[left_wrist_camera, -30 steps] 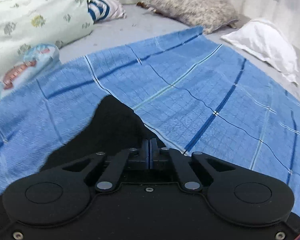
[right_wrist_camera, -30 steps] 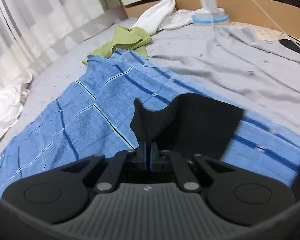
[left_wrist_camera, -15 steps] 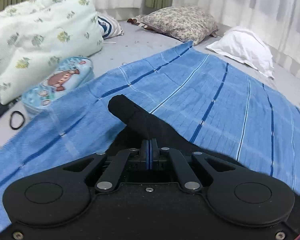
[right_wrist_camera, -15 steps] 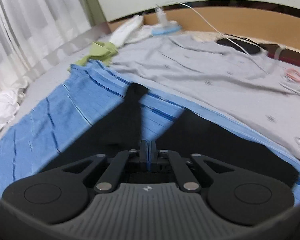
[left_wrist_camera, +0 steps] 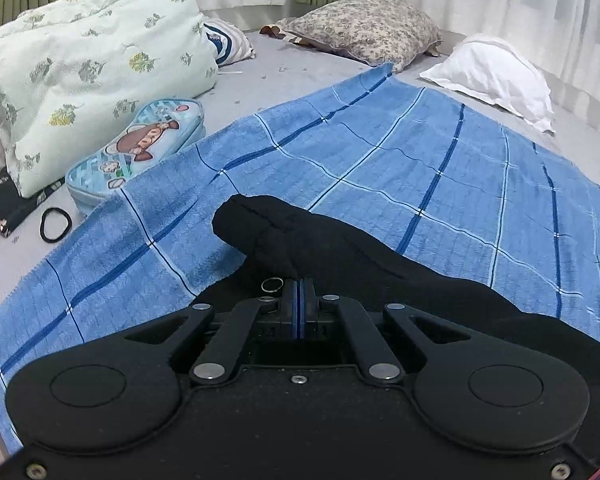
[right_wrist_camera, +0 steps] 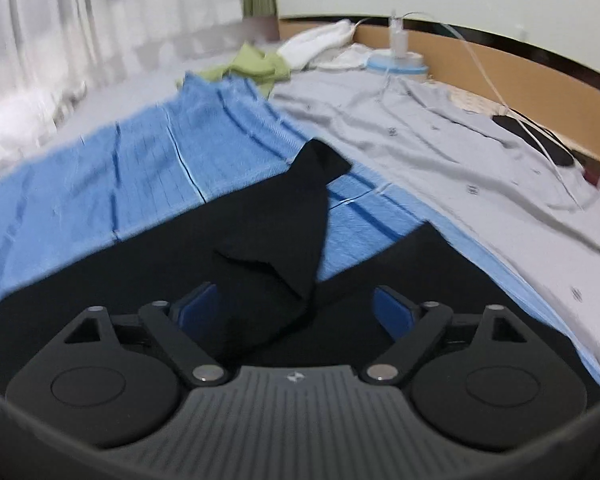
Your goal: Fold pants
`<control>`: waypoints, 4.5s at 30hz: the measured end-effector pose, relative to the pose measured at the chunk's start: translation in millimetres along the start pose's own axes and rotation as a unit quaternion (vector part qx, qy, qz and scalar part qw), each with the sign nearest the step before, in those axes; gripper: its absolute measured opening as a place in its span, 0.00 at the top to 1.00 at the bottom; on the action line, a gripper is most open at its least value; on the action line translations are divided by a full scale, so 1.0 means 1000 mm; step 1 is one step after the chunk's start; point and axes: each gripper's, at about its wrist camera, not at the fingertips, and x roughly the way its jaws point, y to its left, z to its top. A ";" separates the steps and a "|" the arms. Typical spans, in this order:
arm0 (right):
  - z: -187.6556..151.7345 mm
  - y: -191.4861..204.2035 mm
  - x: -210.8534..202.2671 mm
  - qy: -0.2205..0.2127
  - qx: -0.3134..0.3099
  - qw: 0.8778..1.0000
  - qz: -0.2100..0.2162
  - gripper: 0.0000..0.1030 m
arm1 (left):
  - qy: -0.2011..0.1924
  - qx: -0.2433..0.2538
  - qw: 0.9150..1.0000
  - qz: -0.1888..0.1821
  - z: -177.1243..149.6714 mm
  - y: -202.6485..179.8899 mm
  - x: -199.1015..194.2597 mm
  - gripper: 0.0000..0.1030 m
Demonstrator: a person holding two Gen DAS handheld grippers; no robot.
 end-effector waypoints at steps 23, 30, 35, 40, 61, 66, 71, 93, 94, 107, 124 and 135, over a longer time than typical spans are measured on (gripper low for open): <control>-0.043 -0.095 -0.082 -0.044 0.072 0.995 -0.049 0.97 | -0.004 0.023 1.000 -0.005 -0.040 0.050 -0.042 0.98; -0.079 -0.121 -0.091 -0.021 0.108 0.992 -0.061 0.97 | 0.024 0.032 0.999 0.030 -0.082 0.073 -0.033 0.97; -0.082 -0.125 -0.092 -0.020 0.099 0.993 -0.068 0.97 | 0.012 0.047 0.997 0.058 -0.093 0.086 -0.031 0.98; -0.086 -0.118 -0.097 -0.026 0.067 0.994 -0.076 0.77 | 0.008 0.036 0.998 -0.052 -0.088 0.091 -0.048 0.84; -0.184 0.164 -0.212 -0.137 -0.297 0.920 0.215 0.23 | 0.067 0.026 0.990 -0.122 -0.067 0.083 0.001 0.18; -0.220 0.239 -0.223 -0.128 -0.367 0.875 0.288 0.23 | 0.055 0.025 0.989 -0.132 -0.066 0.082 0.005 0.13; -0.236 0.279 -0.226 -0.110 -0.404 0.852 0.314 0.23 | 0.042 -0.003 0.989 -0.139 -0.062 0.092 0.009 0.21; -0.247 0.325 -0.209 -0.076 -0.399 0.865 0.296 0.23 | 0.012 -0.104 0.982 -0.160 -0.051 0.123 0.034 0.40; -0.247 0.326 -0.208 -0.074 -0.400 0.864 0.298 0.26 | 0.005 -0.106 0.982 -0.153 -0.050 0.120 0.035 0.45; -0.245 0.304 -0.244 -0.071 -0.366 0.857 0.357 0.92 | -0.084 -0.064 0.989 -0.102 -0.060 0.136 -0.032 0.87; -0.258 0.264 -0.229 -0.066 -0.356 0.895 0.261 0.61 | -0.044 -0.038 0.997 -0.056 -0.089 0.143 -0.001 0.81; -0.216 0.129 -0.182 -0.079 -0.273 0.958 0.032 0.61 | -0.040 -0.037 0.998 -0.038 -0.086 0.146 0.004 0.70</control>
